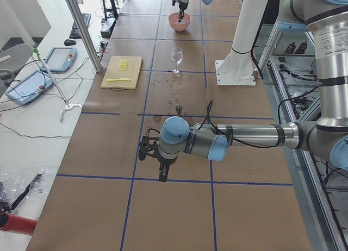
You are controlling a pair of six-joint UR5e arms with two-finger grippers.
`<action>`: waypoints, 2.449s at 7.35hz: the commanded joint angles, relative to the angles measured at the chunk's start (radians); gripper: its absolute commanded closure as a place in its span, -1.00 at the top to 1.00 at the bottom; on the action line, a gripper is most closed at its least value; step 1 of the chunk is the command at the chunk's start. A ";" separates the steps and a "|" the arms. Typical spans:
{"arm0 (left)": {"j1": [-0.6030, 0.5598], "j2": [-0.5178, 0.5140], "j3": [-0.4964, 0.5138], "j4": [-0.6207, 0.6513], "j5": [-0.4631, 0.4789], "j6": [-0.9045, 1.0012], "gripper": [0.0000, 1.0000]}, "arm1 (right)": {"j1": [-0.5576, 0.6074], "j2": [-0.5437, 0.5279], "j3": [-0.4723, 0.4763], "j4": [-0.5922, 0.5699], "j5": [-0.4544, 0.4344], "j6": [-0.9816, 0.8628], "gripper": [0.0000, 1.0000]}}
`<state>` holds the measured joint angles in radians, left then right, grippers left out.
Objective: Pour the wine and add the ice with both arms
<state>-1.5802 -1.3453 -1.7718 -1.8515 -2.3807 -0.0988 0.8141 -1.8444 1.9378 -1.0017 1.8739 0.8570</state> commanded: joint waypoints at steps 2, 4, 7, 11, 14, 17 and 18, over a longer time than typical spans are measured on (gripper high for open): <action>-0.001 0.000 -0.002 0.000 0.000 0.001 1.00 | 0.060 0.004 0.067 -0.008 0.045 -0.007 -1.00; 0.000 0.002 -0.005 0.002 0.002 0.002 1.00 | 0.097 0.095 0.177 -0.178 0.080 -0.001 -1.00; 0.003 0.005 -0.012 0.005 0.003 0.004 1.00 | 0.056 0.397 0.265 -0.543 0.071 0.089 -1.00; 0.003 0.006 -0.026 0.005 0.009 0.002 1.00 | -0.211 0.923 0.184 -0.954 -0.097 0.382 -1.00; 0.003 0.006 -0.028 0.003 0.009 0.002 1.00 | -0.278 1.134 0.023 -0.951 -0.142 0.439 -1.00; 0.003 0.006 -0.026 0.003 0.009 0.004 1.00 | -0.360 1.199 -0.086 -0.950 -0.219 0.499 -1.00; 0.003 0.006 -0.026 0.002 0.009 0.002 1.00 | -0.378 1.199 -0.094 -0.950 -0.234 0.502 -0.95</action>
<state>-1.5769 -1.3392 -1.7981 -1.8488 -2.3715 -0.0960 0.4645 -0.6531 1.8645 -1.9513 1.6620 1.3472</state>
